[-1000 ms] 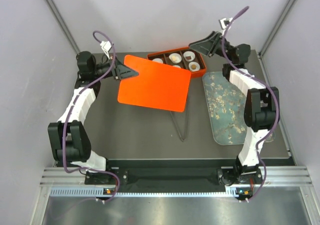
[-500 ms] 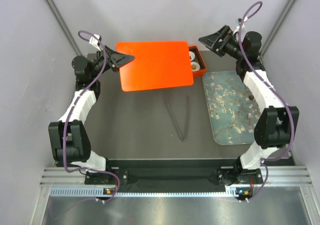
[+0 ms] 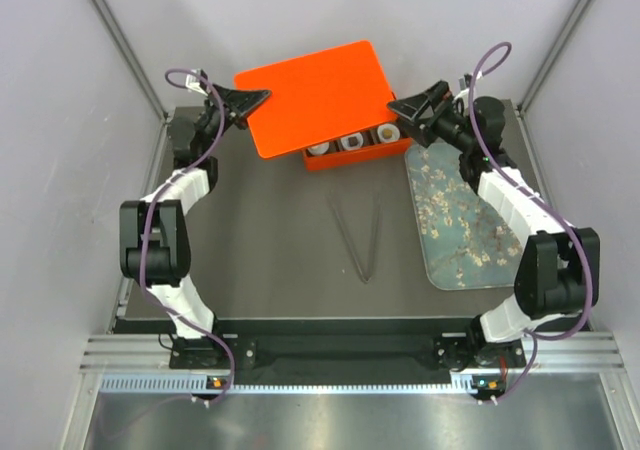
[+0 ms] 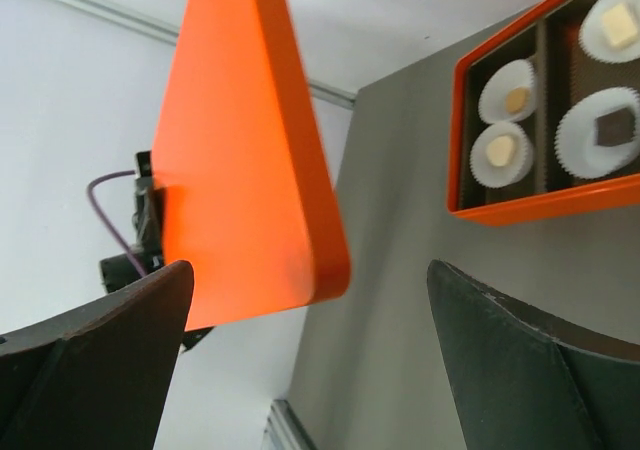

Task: Pack the chocolate

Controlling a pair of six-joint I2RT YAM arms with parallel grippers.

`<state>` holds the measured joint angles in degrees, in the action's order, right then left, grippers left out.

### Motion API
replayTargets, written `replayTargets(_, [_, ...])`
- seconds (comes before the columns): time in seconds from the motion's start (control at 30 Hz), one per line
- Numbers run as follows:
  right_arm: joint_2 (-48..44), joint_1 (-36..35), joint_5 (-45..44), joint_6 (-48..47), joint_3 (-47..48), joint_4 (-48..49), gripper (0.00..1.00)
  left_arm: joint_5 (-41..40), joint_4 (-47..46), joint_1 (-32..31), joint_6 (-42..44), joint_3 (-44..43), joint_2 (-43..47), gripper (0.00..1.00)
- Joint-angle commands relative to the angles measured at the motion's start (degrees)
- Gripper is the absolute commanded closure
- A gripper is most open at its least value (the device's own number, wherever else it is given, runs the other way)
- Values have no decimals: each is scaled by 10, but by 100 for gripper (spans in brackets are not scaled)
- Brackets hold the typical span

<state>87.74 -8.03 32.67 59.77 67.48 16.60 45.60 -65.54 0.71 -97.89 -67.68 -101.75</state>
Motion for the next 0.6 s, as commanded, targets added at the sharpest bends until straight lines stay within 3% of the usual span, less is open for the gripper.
replayTargets(0.0, [4,-27,-16,62,-6,113,0,-53,-91,-26,-18,-38,-5,100])
replayTargets(0.1, [17,-37,-29,82,-24,167,3,-61,-91,-40,-20,-46,-23,100])
replayTargets(0.3, [51,-37,-38,149,-86,349,28,-54,-49,-54,8,-44,-53,100])
replayTargets(0.43, [71,-30,-34,152,-98,381,46,-44,7,-54,56,-37,-61,100])
replayTargets(0.57, [87,-12,-37,174,-120,442,53,-39,-5,-54,56,-34,-82,100])
